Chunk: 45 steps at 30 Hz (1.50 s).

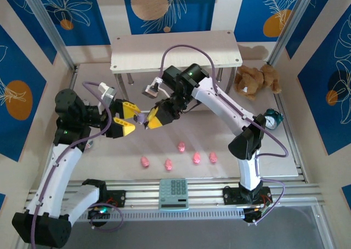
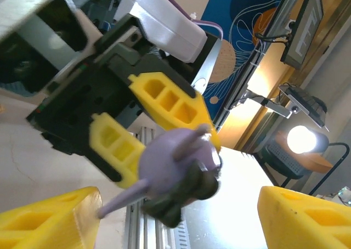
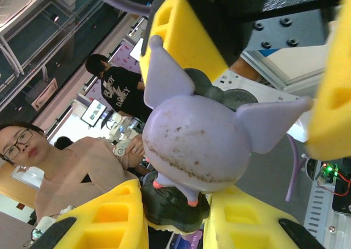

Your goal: Place and organize the plastic toys onto the shelf

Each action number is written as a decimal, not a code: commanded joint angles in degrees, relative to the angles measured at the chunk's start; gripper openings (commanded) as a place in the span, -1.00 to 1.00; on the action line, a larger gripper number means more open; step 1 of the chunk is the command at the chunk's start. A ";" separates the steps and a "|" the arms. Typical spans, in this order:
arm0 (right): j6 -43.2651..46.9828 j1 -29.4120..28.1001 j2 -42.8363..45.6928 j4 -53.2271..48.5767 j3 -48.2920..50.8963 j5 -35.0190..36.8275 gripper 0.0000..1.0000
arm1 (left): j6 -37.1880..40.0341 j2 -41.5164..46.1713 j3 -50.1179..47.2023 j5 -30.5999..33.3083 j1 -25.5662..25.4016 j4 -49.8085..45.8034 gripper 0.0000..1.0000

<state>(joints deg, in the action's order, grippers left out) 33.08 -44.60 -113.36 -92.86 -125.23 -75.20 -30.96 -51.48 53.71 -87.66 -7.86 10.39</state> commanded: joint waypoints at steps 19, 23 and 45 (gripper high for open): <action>-4.77 -1.19 -6.36 -8.83 -9.34 -20.51 -0.74 | 2.51 0.35 -0.98 -1.87 -0.75 -0.80 -0.16; -4.67 -1.10 -6.34 -8.83 -8.51 -20.48 -0.74 | 3.34 -0.50 0.17 0.40 -0.69 -0.54 -0.45; -3.51 5.55 -0.66 -8.83 -0.18 -13.51 0.01 | 36.44 -5.58 17.89 12.12 -0.83 -46.97 -0.89</action>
<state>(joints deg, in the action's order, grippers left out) 29.89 -39.88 -117.27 -92.86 -125.60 -75.18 -9.78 -56.18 65.89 -80.03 -8.38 -17.41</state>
